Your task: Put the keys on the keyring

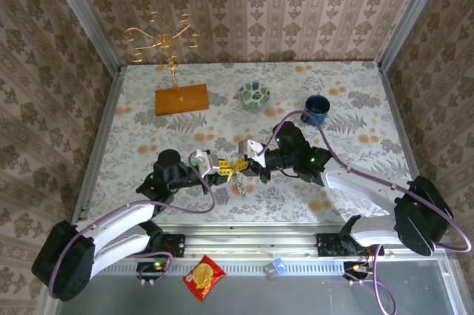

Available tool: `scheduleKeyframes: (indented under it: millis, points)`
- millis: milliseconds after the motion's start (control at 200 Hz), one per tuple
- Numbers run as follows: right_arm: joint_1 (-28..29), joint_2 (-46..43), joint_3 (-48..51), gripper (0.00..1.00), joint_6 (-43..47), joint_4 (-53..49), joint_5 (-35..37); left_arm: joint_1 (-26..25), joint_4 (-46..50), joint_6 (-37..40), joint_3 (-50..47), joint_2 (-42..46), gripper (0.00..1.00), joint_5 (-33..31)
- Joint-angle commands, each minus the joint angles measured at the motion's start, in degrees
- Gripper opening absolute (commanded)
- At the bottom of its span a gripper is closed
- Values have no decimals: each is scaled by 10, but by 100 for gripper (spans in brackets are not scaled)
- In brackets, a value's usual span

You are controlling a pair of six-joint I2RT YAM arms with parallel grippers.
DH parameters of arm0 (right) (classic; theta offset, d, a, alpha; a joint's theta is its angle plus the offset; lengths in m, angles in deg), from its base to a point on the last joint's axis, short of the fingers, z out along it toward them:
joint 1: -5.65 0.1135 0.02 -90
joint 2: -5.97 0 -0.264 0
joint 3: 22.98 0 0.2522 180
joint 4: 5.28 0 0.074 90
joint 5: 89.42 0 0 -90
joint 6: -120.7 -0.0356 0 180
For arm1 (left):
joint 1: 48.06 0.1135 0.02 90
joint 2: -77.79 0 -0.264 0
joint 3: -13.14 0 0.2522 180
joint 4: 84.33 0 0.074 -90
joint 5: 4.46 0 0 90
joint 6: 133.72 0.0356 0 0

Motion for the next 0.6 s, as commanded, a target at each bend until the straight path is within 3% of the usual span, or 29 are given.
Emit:
scheduleKeyframes:
  millis: [0, 90, 210, 415, 595]
  points:
    - [11, 4, 0, 0, -9, 15, -31, -1, -38, -9, -6, 6, 8, 3]
    - [12, 0, 3, 0, -3, 6, -20, -1, -39, -8, -5, 9, 0, 3]
    - [12, -9, 3, 0, 15, -21, 6, -1, -31, 0, -5, 20, 0, -3]
    - [12, -27, -9, 23, 51, -77, 49, -6, 61, 45, 19, 50, 0, -28]
    - [12, -43, -29, 35, 81, -125, 76, -18, 128, 86, 33, 62, 0, -50]
